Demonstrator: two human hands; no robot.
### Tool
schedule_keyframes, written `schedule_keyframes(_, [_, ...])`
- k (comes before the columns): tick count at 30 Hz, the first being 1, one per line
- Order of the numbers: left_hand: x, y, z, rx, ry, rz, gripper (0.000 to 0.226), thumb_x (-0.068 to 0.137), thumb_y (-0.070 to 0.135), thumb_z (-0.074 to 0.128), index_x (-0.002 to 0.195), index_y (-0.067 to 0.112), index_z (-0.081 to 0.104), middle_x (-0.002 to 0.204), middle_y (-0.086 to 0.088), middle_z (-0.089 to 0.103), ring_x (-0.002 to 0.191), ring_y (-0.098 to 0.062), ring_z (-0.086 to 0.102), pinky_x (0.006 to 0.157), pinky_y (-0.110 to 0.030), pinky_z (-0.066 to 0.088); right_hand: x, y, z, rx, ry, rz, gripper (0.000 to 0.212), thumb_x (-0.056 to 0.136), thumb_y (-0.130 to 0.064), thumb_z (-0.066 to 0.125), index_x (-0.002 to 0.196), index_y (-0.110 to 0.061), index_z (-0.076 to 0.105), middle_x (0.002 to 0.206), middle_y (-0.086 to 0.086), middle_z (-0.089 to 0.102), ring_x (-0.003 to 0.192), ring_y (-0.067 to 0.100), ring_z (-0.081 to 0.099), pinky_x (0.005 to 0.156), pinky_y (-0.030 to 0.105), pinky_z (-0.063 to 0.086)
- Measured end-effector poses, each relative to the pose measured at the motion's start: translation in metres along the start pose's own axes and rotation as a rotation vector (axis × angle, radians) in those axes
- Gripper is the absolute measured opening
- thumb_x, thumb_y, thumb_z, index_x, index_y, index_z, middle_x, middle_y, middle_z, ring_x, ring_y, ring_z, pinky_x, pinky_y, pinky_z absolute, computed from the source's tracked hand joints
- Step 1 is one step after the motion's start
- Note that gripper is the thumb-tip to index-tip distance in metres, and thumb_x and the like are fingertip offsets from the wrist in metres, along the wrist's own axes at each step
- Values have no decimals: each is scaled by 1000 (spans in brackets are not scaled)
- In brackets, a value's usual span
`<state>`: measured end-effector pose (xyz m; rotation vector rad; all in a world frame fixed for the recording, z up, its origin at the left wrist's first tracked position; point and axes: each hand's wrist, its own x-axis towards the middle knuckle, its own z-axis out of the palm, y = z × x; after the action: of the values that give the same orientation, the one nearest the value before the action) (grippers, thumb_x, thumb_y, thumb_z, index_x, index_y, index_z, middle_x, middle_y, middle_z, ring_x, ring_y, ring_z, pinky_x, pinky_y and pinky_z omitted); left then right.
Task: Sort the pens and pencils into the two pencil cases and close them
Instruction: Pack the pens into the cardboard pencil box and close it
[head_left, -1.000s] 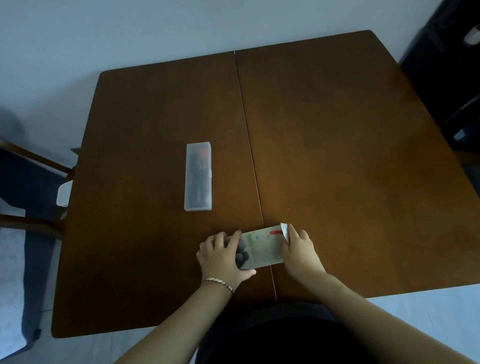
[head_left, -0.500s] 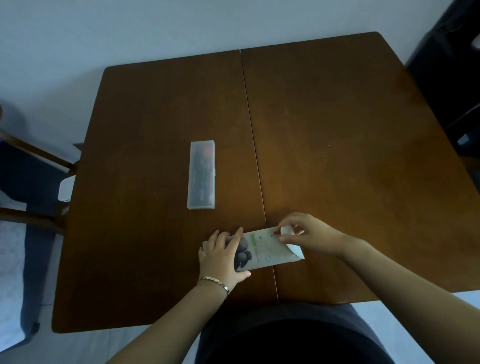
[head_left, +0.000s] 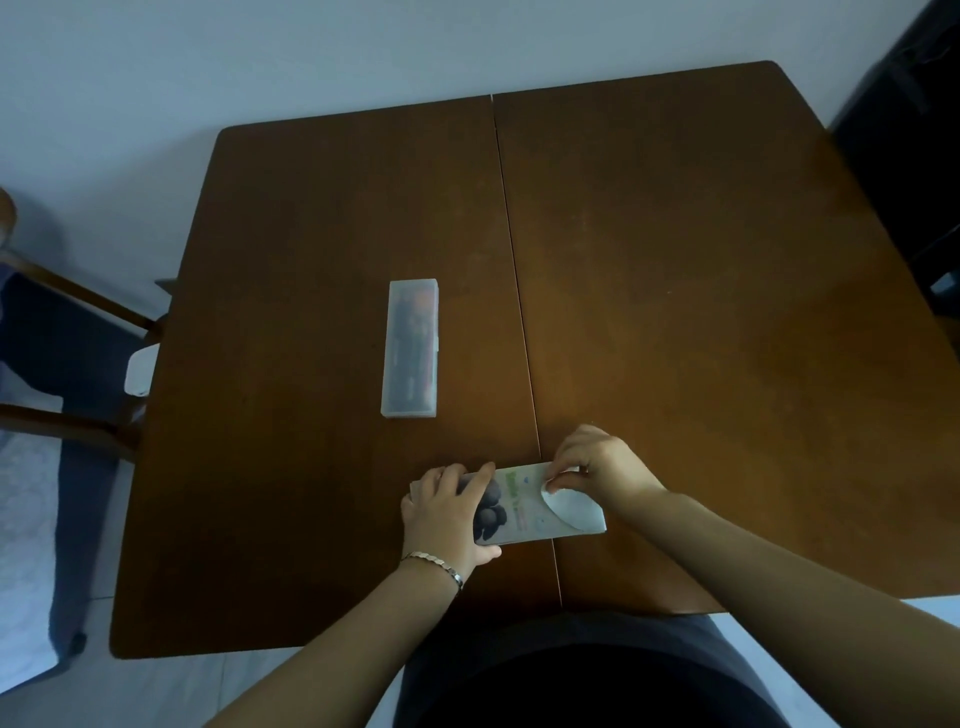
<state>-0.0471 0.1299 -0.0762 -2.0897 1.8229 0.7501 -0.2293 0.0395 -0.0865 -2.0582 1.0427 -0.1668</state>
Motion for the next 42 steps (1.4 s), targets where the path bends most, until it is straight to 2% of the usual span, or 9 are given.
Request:
schedule_keyframes(4, [1,-1,0,19,20,7,86,73,55,66,143,38,17,146,4,27,137,-21,23,108,-40,33,4,-2,5,32,52,120,11,74,-11,76,84,-9,77,84,-15,47,90,9,44,72,5,31])
schedule_keyframes(9, [2,0,0,33,2,9,86,74,54,65,143,37,17,146,3,27,137,-23,22,108,-43,32,21,-8,-7,105,-87,322,15,69,-16,81,82,-16,74,91,-8,57,86,9,53,65,13,39])
schedule_keyframes(16, [1,0,0,39,-11,8,87,75,54,64,144,36,15,147,1,26,137,-25,21,108,-45,30,45,-17,-20,-3,-329,512,32,67,-21,83,97,-14,73,105,-1,69,98,15,62,84,23,50])
schedule_keyframes(21, [2,-2,-1,52,-38,-8,86,75,54,64,144,36,15,149,0,24,139,-25,20,110,-46,30,37,-22,-15,58,-197,542,29,67,-17,83,94,-14,73,94,-5,64,88,10,60,79,20,49])
schedule_keyframes(27, [2,-1,-4,6,-26,-34,87,71,57,66,142,38,19,143,2,29,134,-23,26,111,-43,29,-2,-14,0,52,-17,479,33,79,-35,70,110,-29,59,114,-8,52,116,13,44,99,30,40])
schedule_keyframes(30, [-7,3,-8,-228,51,-236,86,63,59,70,135,39,28,132,2,38,127,-20,36,110,-50,28,-20,-18,1,215,166,474,56,85,-37,62,135,-20,41,128,-5,41,125,10,34,108,32,35])
schedule_keyframes(33, [-6,-4,-30,-579,271,-526,84,55,58,76,125,29,39,121,-1,46,115,-23,48,107,-50,34,-17,-22,-5,293,344,478,45,92,-31,54,133,-16,42,124,-4,43,124,13,41,106,31,38])
schedule_keyframes(37, [23,-40,-74,-913,504,-817,83,62,49,78,127,15,38,127,-11,42,110,-30,53,87,-45,53,18,-32,-27,251,285,406,29,95,-24,50,123,-19,52,115,-6,51,108,10,50,97,25,43])
schedule_keyframes(42, [68,-79,-99,-760,477,-922,81,68,56,70,125,10,38,126,-16,46,113,-33,50,92,-46,49,64,-48,-42,161,100,329,20,95,-19,48,111,-18,60,110,-5,57,97,9,51,86,19,41])
